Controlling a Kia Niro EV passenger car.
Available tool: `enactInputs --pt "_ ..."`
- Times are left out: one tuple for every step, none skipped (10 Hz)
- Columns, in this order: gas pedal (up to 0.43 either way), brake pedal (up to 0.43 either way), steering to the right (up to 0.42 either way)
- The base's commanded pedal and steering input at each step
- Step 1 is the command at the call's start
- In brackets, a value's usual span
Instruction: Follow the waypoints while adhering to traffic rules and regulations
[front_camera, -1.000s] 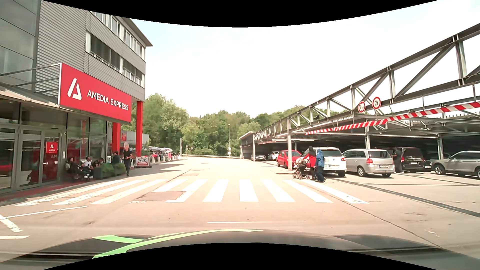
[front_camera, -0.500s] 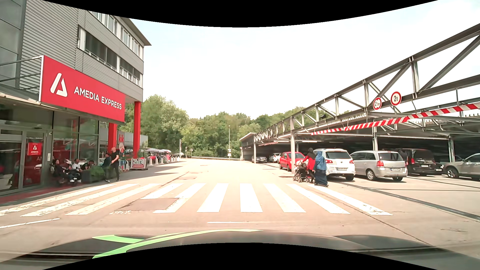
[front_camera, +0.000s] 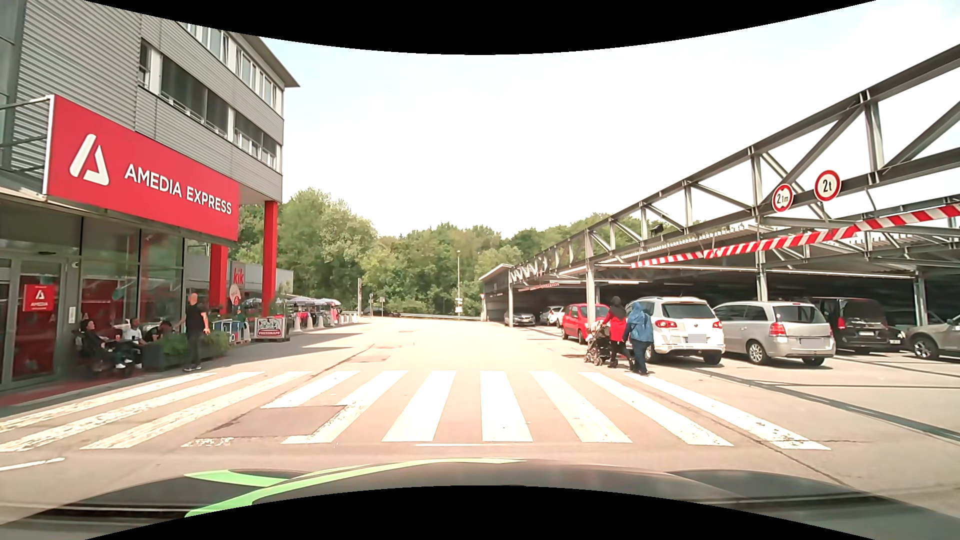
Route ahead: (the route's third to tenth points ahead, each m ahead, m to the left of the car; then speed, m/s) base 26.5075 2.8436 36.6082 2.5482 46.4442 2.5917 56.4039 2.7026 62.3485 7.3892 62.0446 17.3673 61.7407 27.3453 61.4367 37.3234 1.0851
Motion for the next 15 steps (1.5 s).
enactInputs --pt "0.0 0.189 -0.003" --pt "0.0 0.189 -0.003" --pt "0.0 0.189 -0.003" --pt "0.0 0.189 -0.003" --pt "0.0 0.183 -0.003" --pt "0.0 0.183 -0.003" --pt "0.0 0.043 -0.003" --pt "0.0 0.0 -0.003" --pt "0.0 0.0 -0.003" --pt "0.0 0.0 -0.003" --pt "0.0 0.0 -0.003" --pt "0.0 0.0 -0.003" --pt "0.0 0.0 -0.003" --pt "0.0 0.0 -0.003" --pt "0.0 0.061 -0.003"
